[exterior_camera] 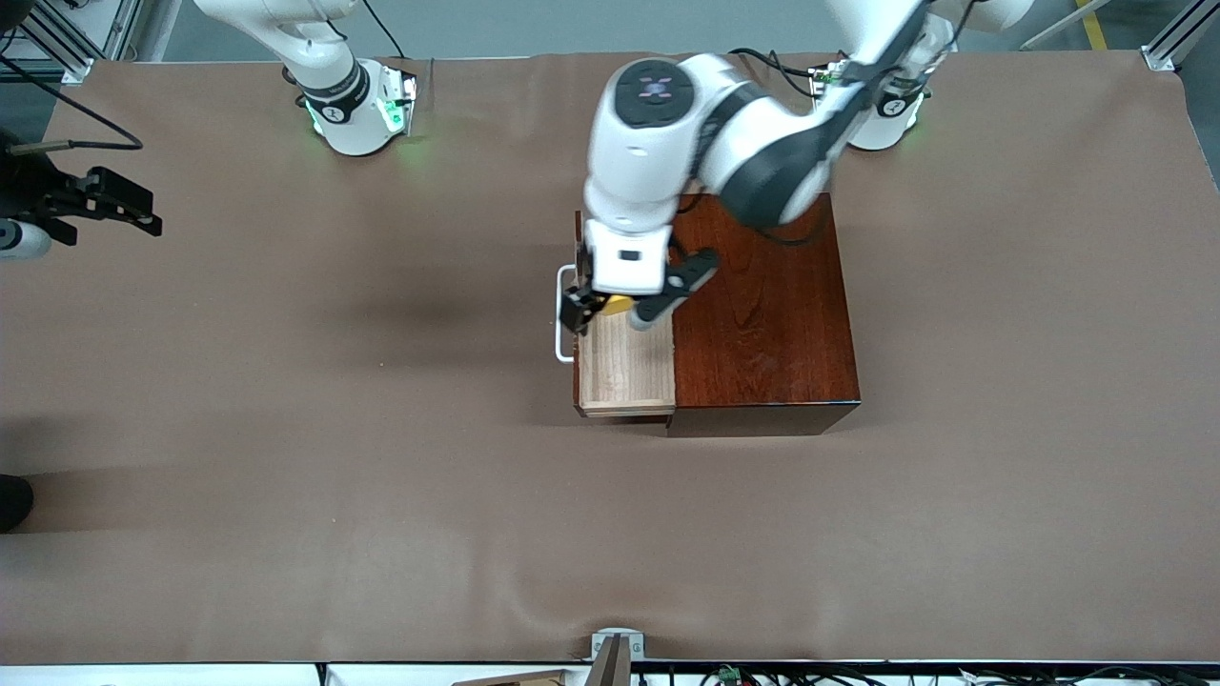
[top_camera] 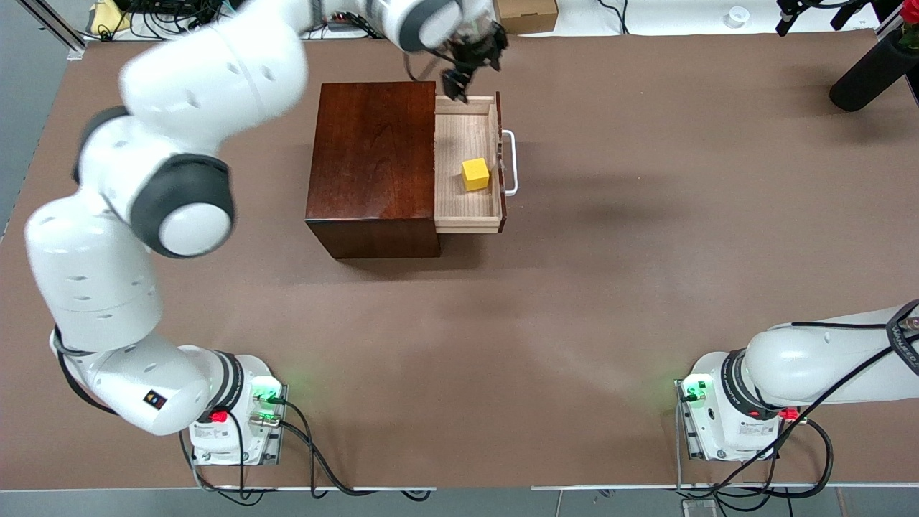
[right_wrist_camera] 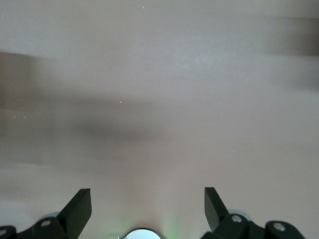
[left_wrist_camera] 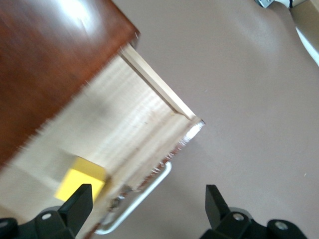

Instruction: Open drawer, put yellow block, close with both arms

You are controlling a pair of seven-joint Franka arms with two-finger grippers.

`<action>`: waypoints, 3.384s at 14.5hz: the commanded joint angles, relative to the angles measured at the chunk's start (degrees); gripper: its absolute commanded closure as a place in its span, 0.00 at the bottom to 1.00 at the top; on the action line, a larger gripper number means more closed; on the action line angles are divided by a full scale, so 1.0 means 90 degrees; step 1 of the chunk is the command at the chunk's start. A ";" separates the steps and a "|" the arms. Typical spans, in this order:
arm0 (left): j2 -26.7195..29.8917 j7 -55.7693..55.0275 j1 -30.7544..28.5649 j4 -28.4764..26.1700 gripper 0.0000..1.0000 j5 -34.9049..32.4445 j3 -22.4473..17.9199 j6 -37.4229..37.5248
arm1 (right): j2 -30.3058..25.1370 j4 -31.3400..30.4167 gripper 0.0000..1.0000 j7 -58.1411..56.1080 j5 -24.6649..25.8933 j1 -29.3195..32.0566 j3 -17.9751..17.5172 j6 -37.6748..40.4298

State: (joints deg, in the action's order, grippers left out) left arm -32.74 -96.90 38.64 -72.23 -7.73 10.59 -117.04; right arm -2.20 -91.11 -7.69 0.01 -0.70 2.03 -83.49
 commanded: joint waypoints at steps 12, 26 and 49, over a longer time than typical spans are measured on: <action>-0.2212 -0.2524 0.2425 0.1376 0.00 -0.0147 -0.1987 -0.1430 | -0.0146 -0.0053 0.00 -0.0142 -0.0313 -0.0088 0.0078 -0.0313; -0.2085 -0.2661 0.2367 0.1268 0.00 -0.0167 -0.2240 0.0951 | -0.0136 -0.0043 0.00 -0.0132 -0.0167 -0.0088 0.0078 -0.0255; -0.0926 0.0255 0.2201 0.1239 0.00 -0.0011 -0.2455 0.2389 | -0.0146 -0.0043 0.00 -0.0122 -0.0167 -0.0078 0.0078 -0.0216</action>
State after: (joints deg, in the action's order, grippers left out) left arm -47.13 -100.23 58.92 -59.84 -7.76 -11.34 -96.57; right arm -2.61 -91.34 -8.60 -2.03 -1.31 2.61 -85.91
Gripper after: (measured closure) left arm 0.000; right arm 0.000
